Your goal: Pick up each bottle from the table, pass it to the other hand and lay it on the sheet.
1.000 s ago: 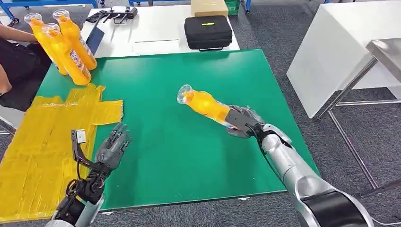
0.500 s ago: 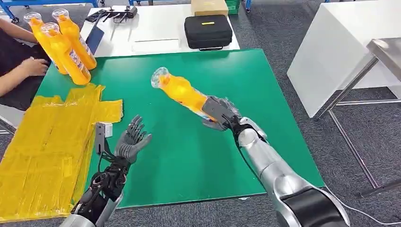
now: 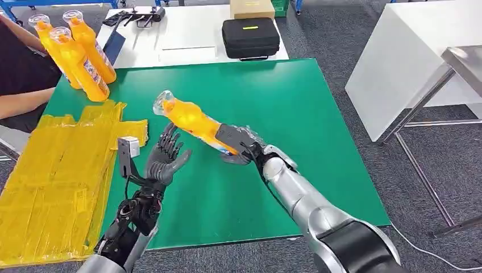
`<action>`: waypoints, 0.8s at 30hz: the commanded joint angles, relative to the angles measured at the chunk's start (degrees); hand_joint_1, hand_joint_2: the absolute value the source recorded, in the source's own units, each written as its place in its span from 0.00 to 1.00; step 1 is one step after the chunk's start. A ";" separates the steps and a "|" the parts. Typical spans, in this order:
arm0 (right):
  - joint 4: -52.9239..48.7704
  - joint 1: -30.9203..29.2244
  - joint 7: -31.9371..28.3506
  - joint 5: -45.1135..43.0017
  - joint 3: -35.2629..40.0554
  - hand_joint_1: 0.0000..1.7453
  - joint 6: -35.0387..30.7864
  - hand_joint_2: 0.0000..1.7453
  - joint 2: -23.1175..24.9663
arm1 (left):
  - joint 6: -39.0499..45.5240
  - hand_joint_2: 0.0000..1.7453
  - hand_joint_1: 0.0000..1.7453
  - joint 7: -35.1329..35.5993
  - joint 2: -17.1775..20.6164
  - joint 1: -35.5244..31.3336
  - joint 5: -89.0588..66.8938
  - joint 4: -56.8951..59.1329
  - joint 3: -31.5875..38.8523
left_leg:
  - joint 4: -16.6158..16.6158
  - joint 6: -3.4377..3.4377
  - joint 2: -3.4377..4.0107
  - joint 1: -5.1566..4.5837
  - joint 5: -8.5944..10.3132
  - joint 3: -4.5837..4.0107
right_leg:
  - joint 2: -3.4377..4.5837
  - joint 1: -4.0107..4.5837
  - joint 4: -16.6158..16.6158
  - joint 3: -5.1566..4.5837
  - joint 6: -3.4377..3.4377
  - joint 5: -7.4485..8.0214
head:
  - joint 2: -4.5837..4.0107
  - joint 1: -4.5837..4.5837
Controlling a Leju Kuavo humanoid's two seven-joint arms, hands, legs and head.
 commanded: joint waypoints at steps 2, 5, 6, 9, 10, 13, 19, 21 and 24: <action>7.57 -3.02 0.55 1.35 3.99 1.00 1.10 1.00 3.31 | -0.94 1.00 0.00 1.36 -0.98 -0.86 2.55 -4.03 -1.45 | -0.01 -0.04 0.05 0.03 -0.07 0.11 | 0.00 0.04 -0.02 0.12 -0.04 -0.06 | 0.00 0.00; 7.51 -2.94 0.83 1.52 4.29 1.00 1.45 1.00 3.75 | -1.16 1.00 0.00 1.44 -0.79 -0.68 2.95 -4.64 -1.94 | -0.03 -0.05 0.06 0.02 -0.07 0.10 | 0.01 0.02 -0.02 0.10 -0.04 -0.05 | 0.00 0.00; 7.51 -2.94 0.83 1.52 4.29 1.00 1.45 1.00 3.75 | -1.16 1.00 0.00 1.44 -0.79 -0.68 2.95 -4.64 -1.94 | -0.03 -0.04 0.05 0.02 -0.05 0.08 | 0.01 0.01 -0.02 0.08 -0.04 -0.04 | 0.00 0.00; 7.29 -3.06 1.01 1.82 4.67 1.00 1.53 1.00 4.31 | -0.95 1.00 0.00 1.53 -0.88 -0.20 2.74 -5.61 -2.66 | -0.03 -0.03 0.02 0.00 -0.04 0.06 | -0.02 0.01 -0.02 0.05 -0.03 -0.04 | 0.00 -0.02; 6.92 -3.09 1.00 2.55 5.48 1.00 1.58 1.00 4.61 | -0.23 1.00 0.00 1.82 -0.88 -0.18 2.81 -5.60 -2.78 | -0.02 -0.06 0.05 0.04 -0.12 0.20 | -0.02 0.05 -0.02 0.19 -0.06 -0.10 | 0.00 0.00; 6.16 -3.01 1.12 3.61 6.78 1.00 1.56 1.00 5.35 | 0.31 1.00 0.00 1.93 -0.81 -0.39 3.01 -5.02 -2.73 | -0.02 -0.06 0.11 0.04 -0.12 0.19 | 0.05 0.05 -0.01 0.16 -0.06 -0.09 | 0.00 0.00; 2.98 -0.71 1.77 8.65 13.38 1.00 1.30 1.00 7.71 | 2.13 1.00 0.00 1.95 -0.28 -1.36 2.17 -3.82 -2.72 | -0.03 -0.11 0.18 0.10 -0.19 0.32 | 0.09 0.12 -0.01 0.27 -0.10 -0.14 | 0.00 -0.04; 2.46 -0.04 2.07 9.48 14.50 1.00 0.91 1.00 8.16 | 2.44 1.00 0.00 2.07 -0.05 -1.37 2.01 -3.56 -2.65 | -0.04 -0.08 0.04 0.08 -0.10 0.20 | -0.02 0.09 -0.03 0.16 -0.07 -0.10 | 0.00 0.00; 0.87 1.03 2.50 11.29 16.98 1.00 0.79 1.00 8.25 | 4.22 1.00 0.00 2.20 0.29 -1.44 1.17 -2.93 -2.32 | -0.03 -0.07 0.05 0.07 -0.08 0.14 | 0.00 0.09 -0.05 0.12 -0.05 -0.07 | 0.00 0.00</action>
